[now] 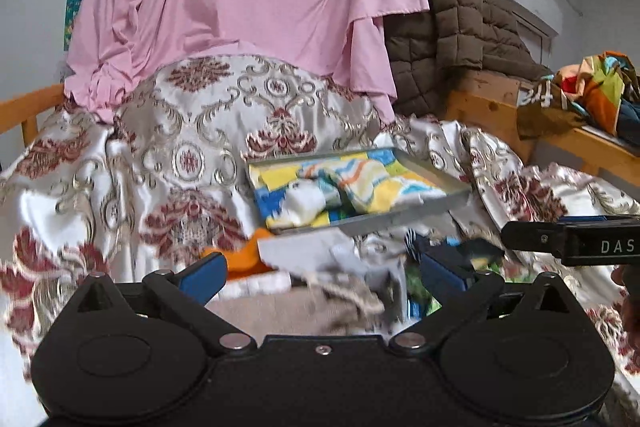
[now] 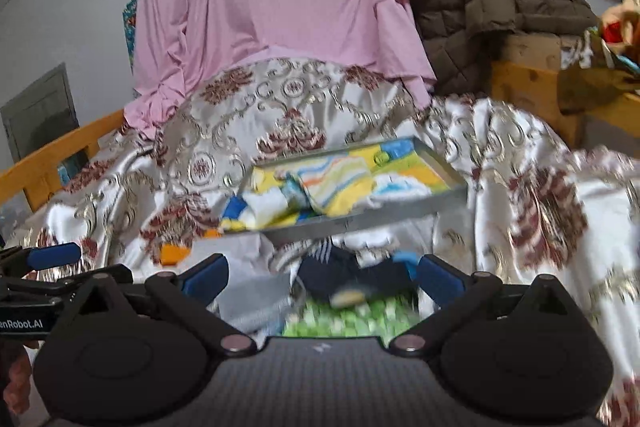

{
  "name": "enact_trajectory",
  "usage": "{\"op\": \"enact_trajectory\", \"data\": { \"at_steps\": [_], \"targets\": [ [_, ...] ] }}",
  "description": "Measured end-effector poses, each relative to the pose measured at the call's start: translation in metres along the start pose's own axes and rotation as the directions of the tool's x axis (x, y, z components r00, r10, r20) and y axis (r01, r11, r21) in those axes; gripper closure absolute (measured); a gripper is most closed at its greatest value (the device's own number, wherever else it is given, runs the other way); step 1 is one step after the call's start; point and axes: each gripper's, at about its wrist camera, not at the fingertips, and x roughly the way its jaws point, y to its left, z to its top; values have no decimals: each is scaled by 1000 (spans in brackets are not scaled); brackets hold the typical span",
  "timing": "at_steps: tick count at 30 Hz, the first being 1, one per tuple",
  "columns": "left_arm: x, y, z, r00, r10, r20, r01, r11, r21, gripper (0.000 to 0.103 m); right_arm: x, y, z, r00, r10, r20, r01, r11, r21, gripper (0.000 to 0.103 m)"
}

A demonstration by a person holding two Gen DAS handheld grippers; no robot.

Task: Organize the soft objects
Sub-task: 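Withdraw both tools from the tray toward the beige pouch and grey mask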

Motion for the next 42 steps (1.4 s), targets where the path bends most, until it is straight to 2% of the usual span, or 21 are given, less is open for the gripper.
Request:
{"op": "enact_trajectory", "data": {
  "at_steps": [11, 18, 27, 42],
  "targets": [
    [-12, 1, -31, 998, 32, -58, -34, 999, -40, 1, -12, 2, -37, 996, -76, -46, 75, 997, -20, 0],
    [-17, -6, -42, 997, 34, -72, -34, 999, 1, 1, -5, 3, -55, 989, -116, -95, 113, 993, -37, 0],
    [-17, -7, -48, 994, 44, -97, -43, 999, 11, 1, 1, 7, -66, 986, -112, -121, 104, 992, -70, 0],
    [-18, -7, -53, 993, 52, -103, -50, 999, 21, 1, 3, 6, -68, 987, -98, -127, 91, 994, -60, 0]
  ]
}}
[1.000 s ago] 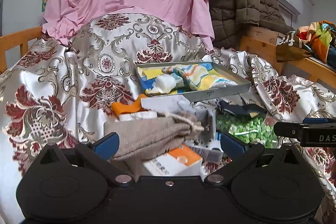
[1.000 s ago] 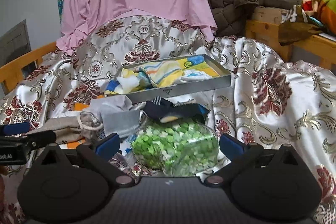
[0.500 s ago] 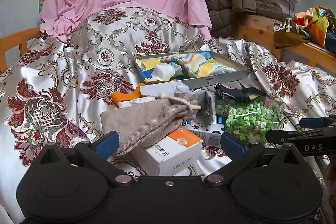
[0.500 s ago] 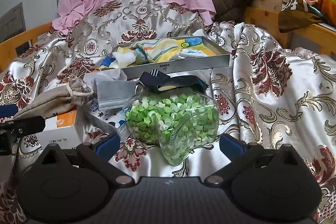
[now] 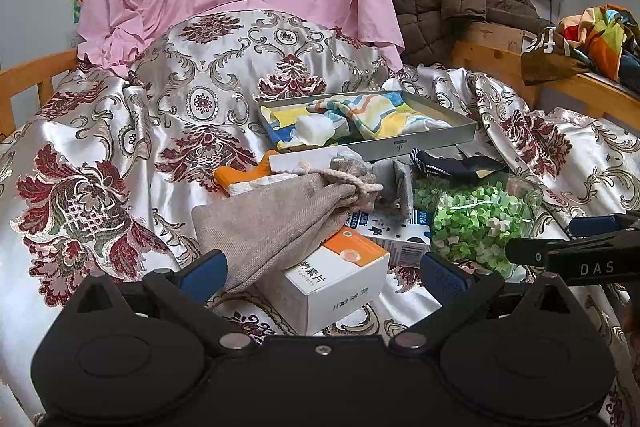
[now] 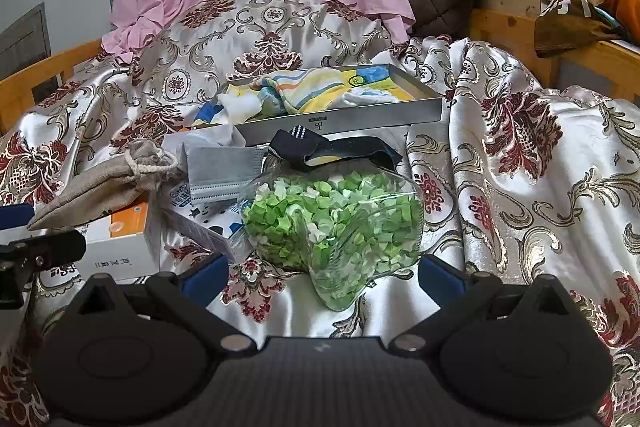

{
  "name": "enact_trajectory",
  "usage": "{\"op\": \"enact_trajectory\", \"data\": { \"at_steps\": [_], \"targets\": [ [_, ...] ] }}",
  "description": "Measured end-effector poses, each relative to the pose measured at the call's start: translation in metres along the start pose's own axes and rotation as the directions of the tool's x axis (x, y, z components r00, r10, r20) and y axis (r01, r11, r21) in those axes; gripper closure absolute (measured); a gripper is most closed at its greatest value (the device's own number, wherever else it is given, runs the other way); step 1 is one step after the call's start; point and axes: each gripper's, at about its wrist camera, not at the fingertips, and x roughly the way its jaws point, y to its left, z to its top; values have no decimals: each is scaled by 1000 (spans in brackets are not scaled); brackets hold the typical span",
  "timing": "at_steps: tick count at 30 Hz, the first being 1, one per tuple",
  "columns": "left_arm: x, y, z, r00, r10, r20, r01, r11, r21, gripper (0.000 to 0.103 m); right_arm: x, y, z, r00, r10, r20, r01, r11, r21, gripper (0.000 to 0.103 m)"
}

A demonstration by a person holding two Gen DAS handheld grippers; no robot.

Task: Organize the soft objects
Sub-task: 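Withdraw both tools from the tray toward the beige pouch and grey mask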

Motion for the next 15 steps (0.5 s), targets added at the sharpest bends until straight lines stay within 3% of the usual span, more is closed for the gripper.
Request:
{"op": "enact_trajectory", "data": {
  "at_steps": [15],
  "targets": [
    [-6, 11, -5, 1000, 13, 12, -13, 1000, -18, 1, 5, 11, 1, 1000, 23, 1, -23, 1000, -17, 0]
  ]
}}
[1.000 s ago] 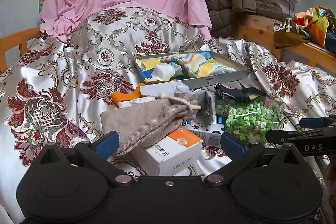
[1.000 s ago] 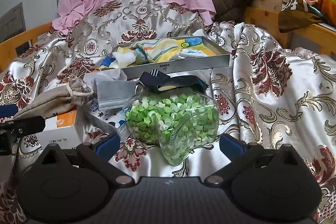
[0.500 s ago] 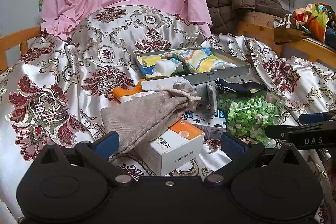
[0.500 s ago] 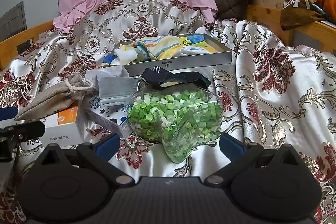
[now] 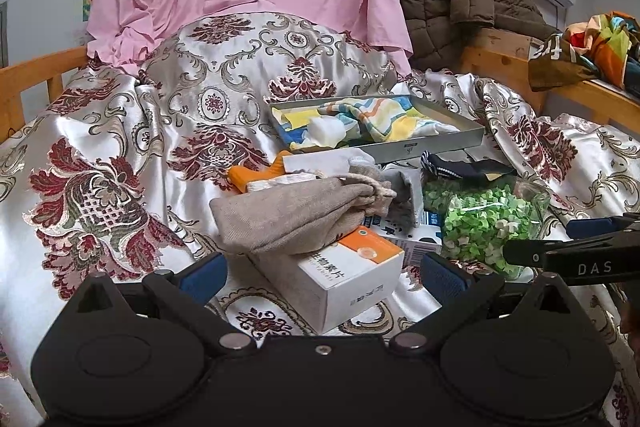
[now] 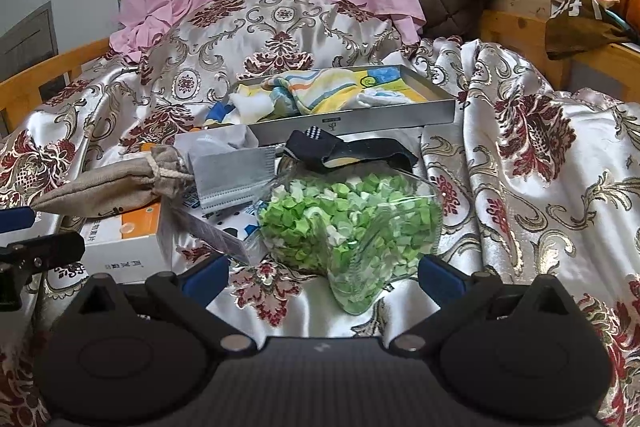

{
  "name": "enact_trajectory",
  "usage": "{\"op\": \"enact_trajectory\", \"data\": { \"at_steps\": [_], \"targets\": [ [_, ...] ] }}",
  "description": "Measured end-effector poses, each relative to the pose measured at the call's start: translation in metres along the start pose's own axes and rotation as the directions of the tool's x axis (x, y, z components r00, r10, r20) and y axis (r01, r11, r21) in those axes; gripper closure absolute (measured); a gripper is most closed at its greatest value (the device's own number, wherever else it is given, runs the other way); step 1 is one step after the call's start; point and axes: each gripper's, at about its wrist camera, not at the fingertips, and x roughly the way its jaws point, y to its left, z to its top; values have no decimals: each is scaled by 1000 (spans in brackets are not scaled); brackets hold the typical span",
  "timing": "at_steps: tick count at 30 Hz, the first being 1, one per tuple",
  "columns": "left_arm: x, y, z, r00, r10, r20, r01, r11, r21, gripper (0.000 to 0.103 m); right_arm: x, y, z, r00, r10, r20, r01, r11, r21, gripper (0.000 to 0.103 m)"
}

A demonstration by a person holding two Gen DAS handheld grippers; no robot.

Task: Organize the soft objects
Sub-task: 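Withdraw both tools from the tray toward the beige pouch and grey mask, then grasp the beige drawstring pouch with the left gripper while the right gripper grasps the grey mask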

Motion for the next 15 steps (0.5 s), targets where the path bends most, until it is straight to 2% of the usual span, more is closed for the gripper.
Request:
{"op": "enact_trajectory", "data": {
  "at_steps": [9, 15],
  "targets": [
    [0, 12, 0, 1000, 5, 28, -5, 1000, -13, 1, 4, 8, 6, 1000, -6, 13, 6, 1000, -9, 0],
    [5, 21, 6, 998, -26, 60, 24, 999, 45, 1, 4, 16, 25, 998, 20, 54, -18, 999, -38, 0]
  ]
}}
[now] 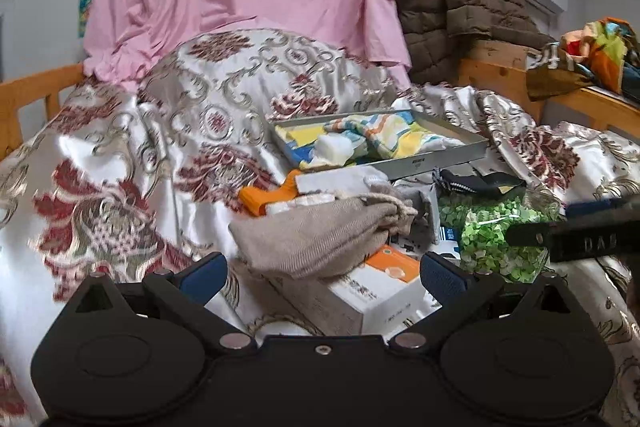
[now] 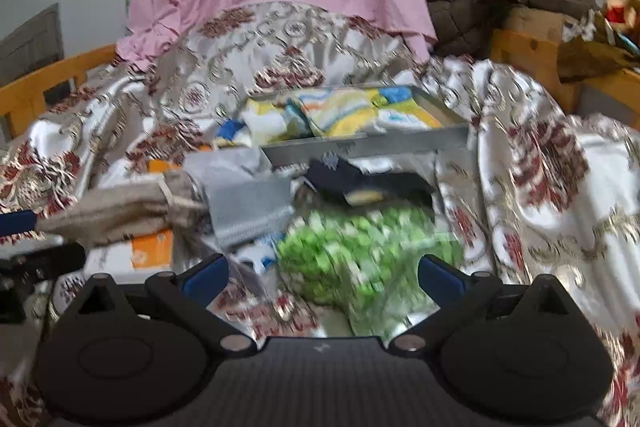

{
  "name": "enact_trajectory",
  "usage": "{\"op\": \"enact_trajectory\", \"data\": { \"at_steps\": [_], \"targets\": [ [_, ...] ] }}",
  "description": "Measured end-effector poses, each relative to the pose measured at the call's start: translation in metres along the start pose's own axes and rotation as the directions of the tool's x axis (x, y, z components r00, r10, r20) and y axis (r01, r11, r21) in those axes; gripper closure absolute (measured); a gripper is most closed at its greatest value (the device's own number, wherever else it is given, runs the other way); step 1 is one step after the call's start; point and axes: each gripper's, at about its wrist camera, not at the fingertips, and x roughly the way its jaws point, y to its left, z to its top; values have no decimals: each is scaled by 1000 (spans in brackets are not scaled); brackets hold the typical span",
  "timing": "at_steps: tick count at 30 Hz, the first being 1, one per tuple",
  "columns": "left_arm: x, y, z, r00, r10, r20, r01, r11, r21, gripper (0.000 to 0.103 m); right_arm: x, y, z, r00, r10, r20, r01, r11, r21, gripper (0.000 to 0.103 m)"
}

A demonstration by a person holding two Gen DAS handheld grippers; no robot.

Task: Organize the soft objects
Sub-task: 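Grasp the beige drawstring pouch with the left gripper while the right gripper grasps the grey mask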

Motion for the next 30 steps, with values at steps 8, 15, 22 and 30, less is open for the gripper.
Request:
{"op": "enact_trajectory", "data": {
  "at_steps": [8, 15, 22, 30],
  "targets": [
    [13, 11, 11, 998, -59, 15, 57, 990, 132, 1, 24, 18, 28, 996, 89, 3, -89, 990, -108, 0],
    [33, 20, 22, 988, -149, -38, 154, 969, 193, 1, 54, 42, 42, 993, 102, -55, -114, 949, -296, 0],
    [51, 15, 30, 976, -201, -84, 216, 945, 246, 6, 77, 60, 43, 991, 77, -113, -121, 878, -462, 0],
    [60, 6, 30, 967, -204, -150, 241, 921, 305, 19, 93, 62, 50, 987, 70, -145, -133, 862, -490, 4]
  ]
}}
